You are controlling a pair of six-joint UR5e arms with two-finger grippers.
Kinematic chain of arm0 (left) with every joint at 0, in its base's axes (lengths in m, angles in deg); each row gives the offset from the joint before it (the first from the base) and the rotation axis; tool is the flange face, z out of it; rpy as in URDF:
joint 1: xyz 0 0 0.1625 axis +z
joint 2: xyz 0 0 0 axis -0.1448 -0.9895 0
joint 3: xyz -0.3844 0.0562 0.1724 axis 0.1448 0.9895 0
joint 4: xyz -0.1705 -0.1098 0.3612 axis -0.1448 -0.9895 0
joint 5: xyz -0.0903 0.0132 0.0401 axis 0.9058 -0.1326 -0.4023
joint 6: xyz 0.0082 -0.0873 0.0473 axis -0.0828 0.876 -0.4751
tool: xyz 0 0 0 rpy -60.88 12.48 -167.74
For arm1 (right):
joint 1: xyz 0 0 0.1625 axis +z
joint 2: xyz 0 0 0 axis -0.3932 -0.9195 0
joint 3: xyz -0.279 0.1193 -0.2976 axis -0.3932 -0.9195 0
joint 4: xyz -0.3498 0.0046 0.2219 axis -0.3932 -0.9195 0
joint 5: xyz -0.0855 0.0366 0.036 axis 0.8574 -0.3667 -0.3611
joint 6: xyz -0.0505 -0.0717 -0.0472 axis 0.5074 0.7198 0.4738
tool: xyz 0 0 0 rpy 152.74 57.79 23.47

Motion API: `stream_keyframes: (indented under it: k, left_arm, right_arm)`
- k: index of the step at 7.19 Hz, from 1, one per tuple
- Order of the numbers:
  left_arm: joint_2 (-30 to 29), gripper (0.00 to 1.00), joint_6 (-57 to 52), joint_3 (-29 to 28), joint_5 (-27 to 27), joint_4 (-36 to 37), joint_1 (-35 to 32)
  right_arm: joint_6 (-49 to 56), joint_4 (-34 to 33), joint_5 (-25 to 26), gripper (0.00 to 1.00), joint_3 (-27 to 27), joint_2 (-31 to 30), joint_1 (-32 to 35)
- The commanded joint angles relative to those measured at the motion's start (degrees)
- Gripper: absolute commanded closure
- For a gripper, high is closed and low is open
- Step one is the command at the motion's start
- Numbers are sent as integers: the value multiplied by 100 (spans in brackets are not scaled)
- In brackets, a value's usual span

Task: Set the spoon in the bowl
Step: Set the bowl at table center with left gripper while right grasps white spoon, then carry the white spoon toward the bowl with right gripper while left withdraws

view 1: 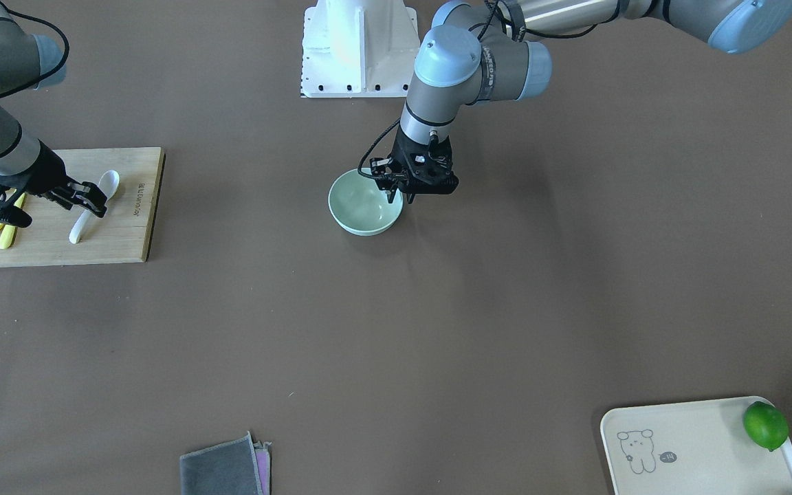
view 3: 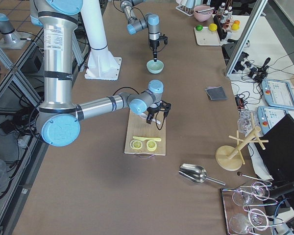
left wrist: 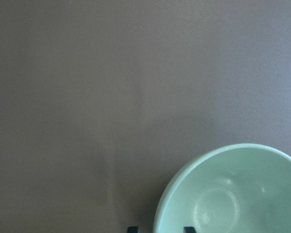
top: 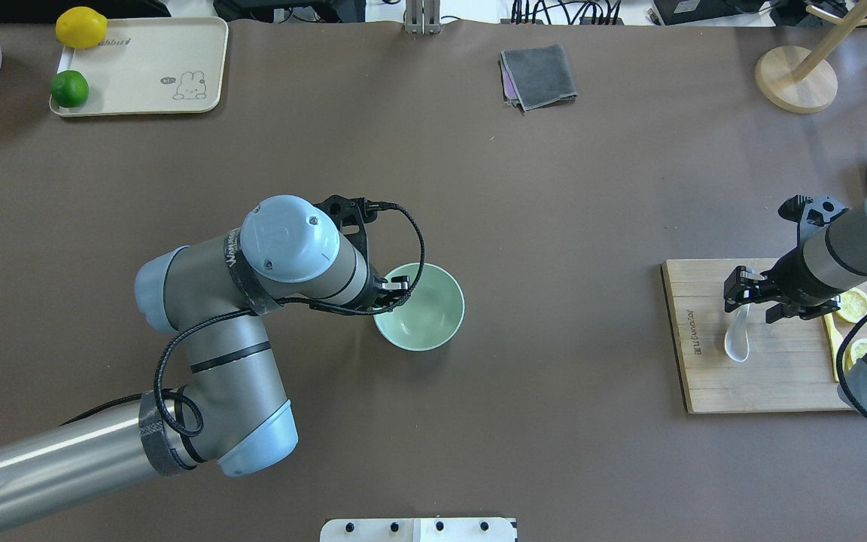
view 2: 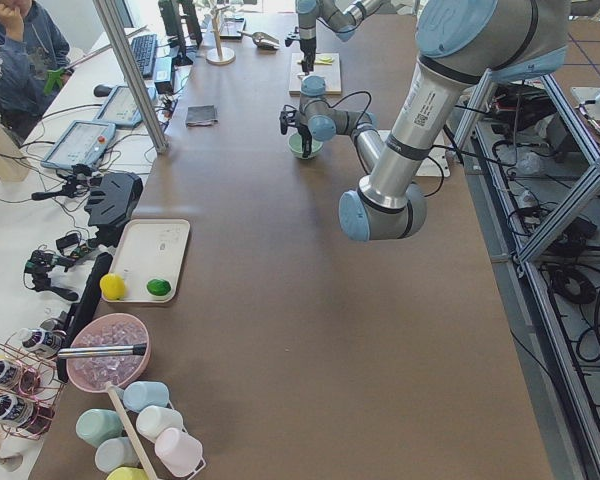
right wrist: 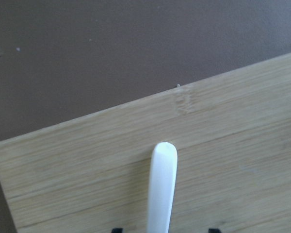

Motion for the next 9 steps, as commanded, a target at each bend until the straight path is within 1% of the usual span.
stream_keyframes:
  k: [1, 3, 4, 5, 6, 7, 8, 9]
  left_arm:
    - [-3, 55, 0, 17, -4, 7, -4]
    - [58, 55, 0, 183, -4, 33, -22]
    - [85, 55, 0, 419, 14, 51, -74]
    - [477, 55, -61, 821, 23, 68, -118]
    - [976, 55, -375, 1313, 127, 69, -319]
    - [1547, 55, -935, 1666, 424, 51, -538]
    - [1927, 54, -1332, 1869, 740, 16, -854]
    - [2218, 51, -1893, 1924, 987, -10, -1161]
  right_arm:
    - [-3, -1, -10, 100, -63, 33, -8]
    - [-108, -1, -62, 100, -20, 181, 1]
    - [-248, -71, -88, 100, 120, 374, 1]
    - [-562, -237, -132, 100, 139, 776, -8]
    - [-905, -726, -89, 100, 148, 1406, -60]
    - [-1396, -1183, 33, 100, 131, 2048, -365]
    - [-1897, -1492, 313, 100, 113, 2620, -699]
    - [-2458, -1678, 664, 100, 52, 3113, -1103]
